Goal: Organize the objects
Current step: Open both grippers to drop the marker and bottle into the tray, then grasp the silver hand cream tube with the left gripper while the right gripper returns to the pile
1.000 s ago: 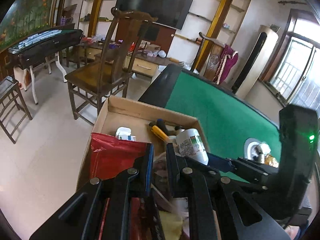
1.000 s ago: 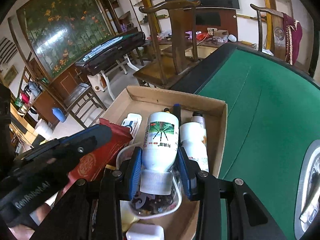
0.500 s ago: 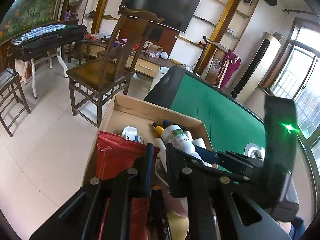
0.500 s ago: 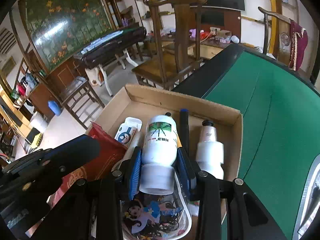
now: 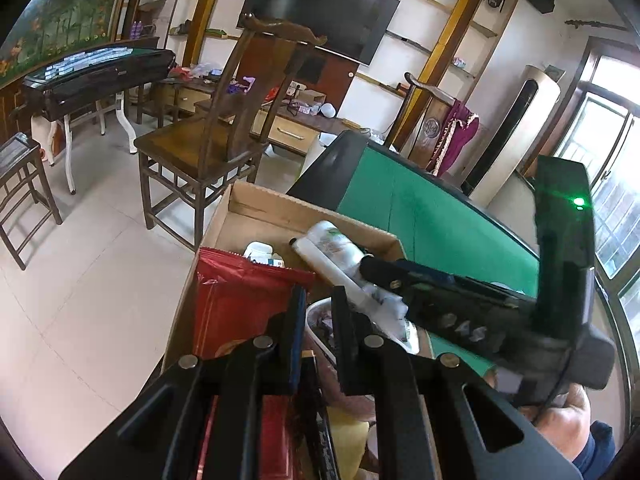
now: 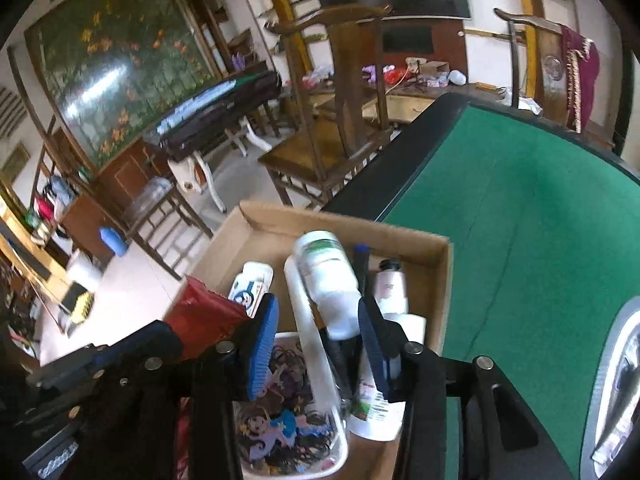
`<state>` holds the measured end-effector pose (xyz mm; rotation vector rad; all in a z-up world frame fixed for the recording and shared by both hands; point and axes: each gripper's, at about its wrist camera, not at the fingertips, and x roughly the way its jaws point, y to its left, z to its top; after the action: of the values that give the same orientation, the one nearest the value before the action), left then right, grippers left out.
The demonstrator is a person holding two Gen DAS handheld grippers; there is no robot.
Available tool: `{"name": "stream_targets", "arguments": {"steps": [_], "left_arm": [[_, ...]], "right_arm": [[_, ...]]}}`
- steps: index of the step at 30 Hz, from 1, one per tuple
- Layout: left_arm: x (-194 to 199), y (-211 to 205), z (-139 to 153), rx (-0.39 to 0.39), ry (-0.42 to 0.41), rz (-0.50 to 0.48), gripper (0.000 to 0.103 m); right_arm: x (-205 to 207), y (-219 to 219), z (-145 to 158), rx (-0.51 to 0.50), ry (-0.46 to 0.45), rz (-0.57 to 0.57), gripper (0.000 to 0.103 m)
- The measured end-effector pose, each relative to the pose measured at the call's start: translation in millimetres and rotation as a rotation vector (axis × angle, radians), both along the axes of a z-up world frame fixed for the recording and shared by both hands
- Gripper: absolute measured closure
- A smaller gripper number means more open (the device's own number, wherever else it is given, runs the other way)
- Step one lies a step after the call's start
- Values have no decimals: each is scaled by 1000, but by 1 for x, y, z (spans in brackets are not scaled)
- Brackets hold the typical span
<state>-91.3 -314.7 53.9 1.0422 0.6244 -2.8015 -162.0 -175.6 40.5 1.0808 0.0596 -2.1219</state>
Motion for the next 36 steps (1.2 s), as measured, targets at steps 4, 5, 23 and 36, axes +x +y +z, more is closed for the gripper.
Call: {"name": "stream_targets", "arguments": {"steps": [4, 5, 23, 36], "left_arm": [[8, 13, 9, -8, 17, -11, 91], [10, 19, 12, -10, 21, -20, 91], [-49, 260, 13, -114, -83, -397, 68], [-159, 366, -39, -206, -259, -446, 68]], "right_arm": [[9, 30, 13, -51, 3, -23, 56], [12, 42, 15, -65, -5, -33, 55], [65, 353, 20, -221, -20, -437, 41], [39, 441, -13, -273, -112, -623, 40]]}}
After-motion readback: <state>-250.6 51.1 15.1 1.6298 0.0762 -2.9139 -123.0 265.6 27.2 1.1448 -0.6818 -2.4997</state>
